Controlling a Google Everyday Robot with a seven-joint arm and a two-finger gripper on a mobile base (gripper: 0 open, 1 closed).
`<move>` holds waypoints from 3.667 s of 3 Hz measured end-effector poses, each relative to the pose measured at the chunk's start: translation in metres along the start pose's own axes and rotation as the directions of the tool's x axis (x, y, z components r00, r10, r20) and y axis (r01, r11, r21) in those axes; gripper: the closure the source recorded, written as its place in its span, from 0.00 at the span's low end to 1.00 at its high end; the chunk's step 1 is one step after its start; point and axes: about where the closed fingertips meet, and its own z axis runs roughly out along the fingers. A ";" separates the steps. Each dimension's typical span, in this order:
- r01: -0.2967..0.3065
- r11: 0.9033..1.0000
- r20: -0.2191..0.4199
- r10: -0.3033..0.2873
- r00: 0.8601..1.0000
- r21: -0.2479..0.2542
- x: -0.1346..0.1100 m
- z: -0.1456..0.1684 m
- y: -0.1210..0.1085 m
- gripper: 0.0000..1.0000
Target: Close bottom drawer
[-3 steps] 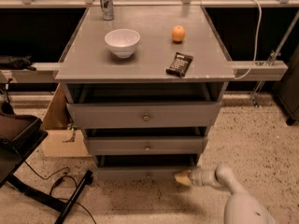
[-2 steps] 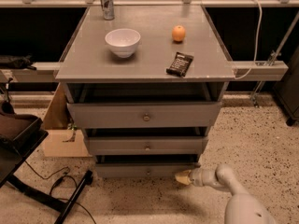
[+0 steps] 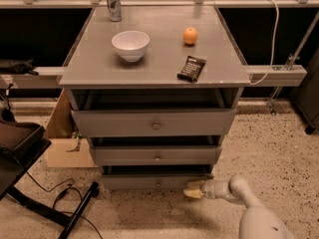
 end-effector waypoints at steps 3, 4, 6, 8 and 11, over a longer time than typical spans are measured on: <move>0.000 1.000 0.000 0.000 1.000 0.000 0.000 0.000 0.000 0.18; 0.000 1.000 0.000 0.000 1.000 0.000 0.000 0.000 0.000 0.41; 0.116 0.986 -0.072 -0.108 0.992 0.120 -0.015 -0.073 0.001 0.87; 0.230 0.902 -0.245 -0.145 0.959 0.365 -0.058 -0.239 0.013 1.00; 0.374 0.789 -0.369 -0.202 0.907 0.487 -0.178 -0.331 0.163 0.92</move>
Offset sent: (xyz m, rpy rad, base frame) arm 0.0000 0.0000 0.0000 0.0000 0.0000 0.0000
